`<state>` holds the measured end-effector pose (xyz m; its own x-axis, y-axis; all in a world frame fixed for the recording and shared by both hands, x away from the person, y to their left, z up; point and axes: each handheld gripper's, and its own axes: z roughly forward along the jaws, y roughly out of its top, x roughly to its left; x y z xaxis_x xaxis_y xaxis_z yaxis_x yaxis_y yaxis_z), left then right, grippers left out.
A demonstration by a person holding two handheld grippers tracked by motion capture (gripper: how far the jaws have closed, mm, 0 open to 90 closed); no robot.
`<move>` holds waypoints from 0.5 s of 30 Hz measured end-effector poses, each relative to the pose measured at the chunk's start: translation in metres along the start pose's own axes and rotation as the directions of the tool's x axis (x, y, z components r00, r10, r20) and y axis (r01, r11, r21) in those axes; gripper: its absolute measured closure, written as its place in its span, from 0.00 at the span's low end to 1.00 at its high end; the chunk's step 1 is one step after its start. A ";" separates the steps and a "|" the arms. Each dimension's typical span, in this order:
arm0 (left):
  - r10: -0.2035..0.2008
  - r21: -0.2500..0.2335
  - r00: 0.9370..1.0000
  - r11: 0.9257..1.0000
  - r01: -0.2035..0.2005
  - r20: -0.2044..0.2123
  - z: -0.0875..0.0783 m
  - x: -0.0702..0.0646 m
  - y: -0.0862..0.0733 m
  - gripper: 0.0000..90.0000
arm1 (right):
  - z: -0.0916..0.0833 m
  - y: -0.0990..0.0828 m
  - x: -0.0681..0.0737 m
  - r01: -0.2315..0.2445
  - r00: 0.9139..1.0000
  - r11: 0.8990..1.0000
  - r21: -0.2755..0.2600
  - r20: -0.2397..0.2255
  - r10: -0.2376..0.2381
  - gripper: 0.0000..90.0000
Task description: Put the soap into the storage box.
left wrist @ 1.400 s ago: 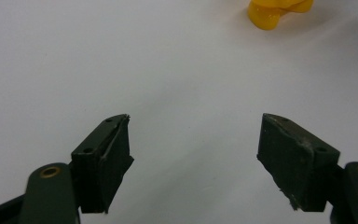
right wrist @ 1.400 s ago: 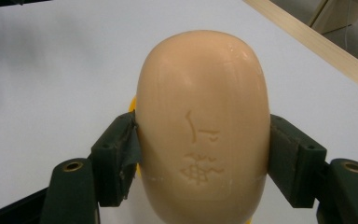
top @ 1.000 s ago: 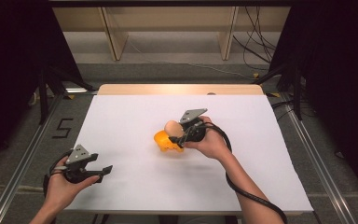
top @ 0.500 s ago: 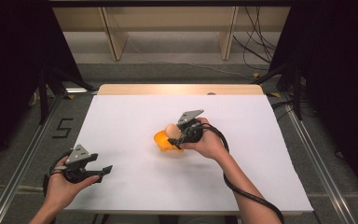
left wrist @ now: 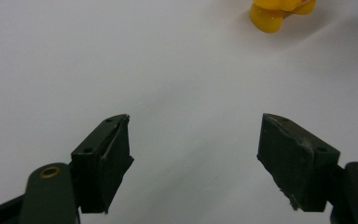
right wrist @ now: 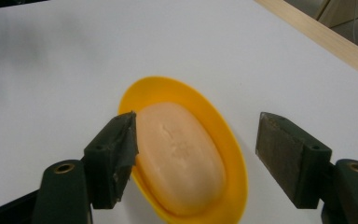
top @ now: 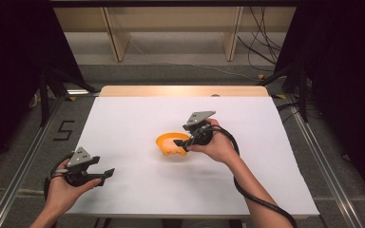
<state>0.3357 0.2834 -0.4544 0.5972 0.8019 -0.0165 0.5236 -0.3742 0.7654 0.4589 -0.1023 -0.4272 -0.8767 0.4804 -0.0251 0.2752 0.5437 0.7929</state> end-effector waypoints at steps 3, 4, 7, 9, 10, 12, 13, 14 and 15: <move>-0.008 -0.008 1.000 1.000 0.008 -0.005 0.001 -0.001 0.000 0.27 | -0.014 -0.010 0.002 -0.006 1.000 1.000 0.005 0.006 0.006 0.39; -0.007 -0.004 1.000 1.000 0.007 -0.008 0.000 -0.001 0.000 0.27 | -0.017 -0.013 0.003 -0.014 1.000 1.000 0.009 0.004 0.014 0.41; -0.002 -0.005 1.000 1.000 0.002 -0.014 0.001 -0.001 0.000 0.27 | -0.035 -0.024 0.006 -0.032 0.999 0.999 0.025 0.014 0.032 0.49; -0.019 -0.008 1.000 1.000 0.019 -0.012 0.002 -0.003 -0.001 0.27 | -0.041 -0.028 0.008 -0.035 0.999 0.999 0.026 0.020 0.035 0.51; -0.013 -0.002 1.000 1.000 0.012 -0.013 0.002 -0.002 -0.001 0.27 | -0.055 -0.039 0.012 -0.055 0.998 0.998 0.033 0.043 0.054 0.56; 0.003 -0.004 1.000 1.000 -0.003 -0.008 0.002 -0.002 -0.001 0.27 | -0.065 -0.049 0.015 -0.061 0.996 0.998 0.030 0.062 0.059 0.60; -0.002 -0.007 1.000 1.000 0.002 -0.009 0.003 -0.003 -0.001 0.27 | -0.071 -0.056 0.016 -0.057 0.995 0.998 0.026 0.080 0.055 0.62; 0.006 0.000 1.000 1.000 -0.006 -0.004 0.003 -0.002 -0.001 0.27 | -0.076 -0.063 0.017 -0.062 0.994 0.998 0.028 0.089 0.059 0.63; -0.003 -0.004 1.000 1.000 0.003 -0.008 0.004 -0.004 -0.001 0.27 | -0.081 -0.070 0.020 -0.093 0.992 0.995 0.036 0.092 0.090 0.64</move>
<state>0.3351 0.2790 -0.4577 0.5909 0.8067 -0.0136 0.5226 -0.3699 0.7681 0.3908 -0.1864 -0.4340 -0.8084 0.5885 -0.0098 0.3701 0.5211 0.7691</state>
